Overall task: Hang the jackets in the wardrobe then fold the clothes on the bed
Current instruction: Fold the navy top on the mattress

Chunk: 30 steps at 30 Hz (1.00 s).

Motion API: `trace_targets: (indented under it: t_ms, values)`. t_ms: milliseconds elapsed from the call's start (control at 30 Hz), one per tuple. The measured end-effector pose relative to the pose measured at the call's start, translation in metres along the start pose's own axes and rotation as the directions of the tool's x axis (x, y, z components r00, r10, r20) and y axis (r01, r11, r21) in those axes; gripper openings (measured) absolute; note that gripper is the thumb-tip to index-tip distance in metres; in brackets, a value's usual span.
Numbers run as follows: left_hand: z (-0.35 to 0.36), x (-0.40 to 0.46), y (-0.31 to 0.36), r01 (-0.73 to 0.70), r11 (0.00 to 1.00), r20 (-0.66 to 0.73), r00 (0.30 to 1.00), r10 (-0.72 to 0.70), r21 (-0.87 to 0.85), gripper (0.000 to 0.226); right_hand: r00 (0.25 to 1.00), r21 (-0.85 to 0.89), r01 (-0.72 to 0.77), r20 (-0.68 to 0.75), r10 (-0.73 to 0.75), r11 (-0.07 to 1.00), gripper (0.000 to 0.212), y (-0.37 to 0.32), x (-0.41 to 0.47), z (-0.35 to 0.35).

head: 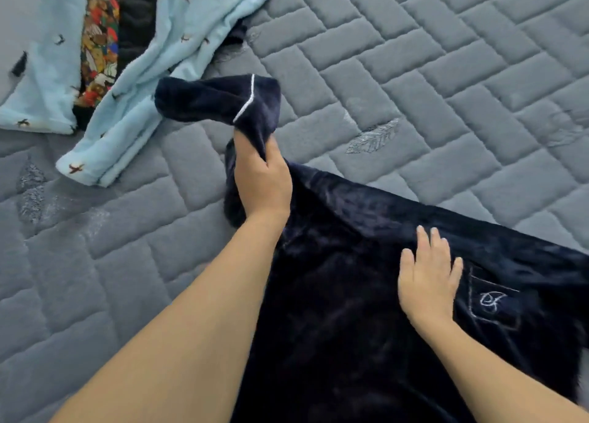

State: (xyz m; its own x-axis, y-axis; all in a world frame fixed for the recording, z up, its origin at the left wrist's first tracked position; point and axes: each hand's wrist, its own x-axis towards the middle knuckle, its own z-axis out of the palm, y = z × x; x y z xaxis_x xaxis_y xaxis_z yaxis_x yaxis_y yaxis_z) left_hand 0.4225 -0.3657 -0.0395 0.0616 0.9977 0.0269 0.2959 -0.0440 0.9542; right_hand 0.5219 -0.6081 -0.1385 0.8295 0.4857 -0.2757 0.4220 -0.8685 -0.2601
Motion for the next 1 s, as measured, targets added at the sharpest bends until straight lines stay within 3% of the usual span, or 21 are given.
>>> trace_targets:
  t_ms: [67,133,200,233,300,333,367,400,433,467,567,667,767,833,867,933,967,1000]
  values:
    - [0.039,-0.040,0.010,-0.149,0.987,0.146,0.979,0.139,0.059,0.042,0.983,-0.039,-0.179,0.022,0.180,0.983,0.056,0.063,-0.001,-0.019]
    - [0.079,-0.088,0.017,-0.309,0.941,0.318,0.914,0.253,0.139,0.046,0.968,-0.014,-0.247,0.031,0.248,0.969,0.053,0.119,-0.002,-0.039]
    - [0.116,-0.142,0.017,-0.520,0.833,0.490,0.785,0.378,0.191,0.052,0.970,0.173,-0.237,-0.007,0.242,0.956,0.046,0.164,0.002,-0.058]
    - [0.132,-0.171,0.013,-0.640,0.742,0.596,0.681,0.426,0.201,0.056,0.960,0.326,-0.257,-0.022,0.279,0.910,0.041,0.184,0.006,-0.066]
    - [0.153,-0.226,-0.006,-0.825,0.537,0.837,0.413,0.360,0.176,0.068,0.882,0.621,-0.397,0.054,0.469,0.676,0.038,0.215,0.015,-0.085]
    - [0.158,-0.249,-0.020,-0.883,0.440,0.923,0.295,0.247,0.165,0.074,0.821,0.741,-0.460,0.144,0.552,0.489,0.039,0.227,0.019,-0.094]
    - [0.161,-0.267,-0.034,-0.913,0.368,0.968,0.229,0.102,0.177,0.080,0.767,0.824,-0.488,0.247,0.593,0.288,0.042,0.239,0.024,-0.101]
    - [0.162,-0.281,-0.046,-0.918,0.332,0.975,0.219,-0.031,0.217,0.086,0.731,0.861,-0.494,0.335,0.595,0.123,0.047,0.252,0.028,-0.106]
    - [0.163,-0.291,-0.054,-0.910,0.317,0.963,0.243,-0.114,0.267,0.090,0.727,0.866,-0.499,0.396,0.561,0.035,0.053,0.263,0.032,-0.111]
    - [0.165,-0.297,-0.057,-0.899,0.311,0.950,0.273,-0.152,0.309,0.093,0.750,0.857,-0.515,0.431,0.502,0.033,0.057,0.271,0.036,-0.115]
    - [0.172,-0.299,-0.050,-0.889,0.313,0.939,0.288,-0.190,0.336,0.084,0.839,0.810,-0.523,0.436,0.324,0.266,0.043,0.281,0.045,-0.113]
    - [0.182,-0.297,-0.030,-0.817,0.462,0.936,0.338,-0.103,0.346,0.065,0.921,0.716,-0.389,0.292,0.258,0.579,0.013,0.283,0.054,-0.101]
    - [0.212,-0.311,-0.009,-0.746,0.580,0.926,0.377,-0.036,0.326,0.060,0.949,0.732,-0.287,0.131,0.285,0.618,0.009,0.283,0.068,-0.104]
    - [0.235,-0.321,-0.005,-0.717,0.580,0.920,0.347,-0.184,0.387,0.059,0.954,0.726,-0.279,0.136,0.266,0.628,0.012,0.287,0.073,-0.111]
    - [0.245,-0.326,-0.006,-0.720,0.526,0.891,0.331,-0.312,0.452,0.063,0.949,0.722,-0.291,0.133,0.287,0.628,0.012,0.292,0.072,-0.114]
    - [0.267,-0.340,-0.004,-0.745,0.365,0.801,0.370,-0.471,0.559,0.076,0.883,0.724,-0.365,0.071,0.464,0.586,0.019,0.316,0.061,-0.115]
    - [0.277,-0.351,0.000,-0.744,0.329,0.789,0.418,-0.450,0.582,0.082,0.791,0.718,-0.440,0.025,0.612,0.539,0.022,0.335,0.051,-0.113]
    - [0.288,-0.366,0.006,-0.743,0.347,0.813,0.457,-0.361,0.572,0.086,0.632,0.713,-0.540,-0.006,0.775,0.446,0.026,0.356,0.041,-0.112]
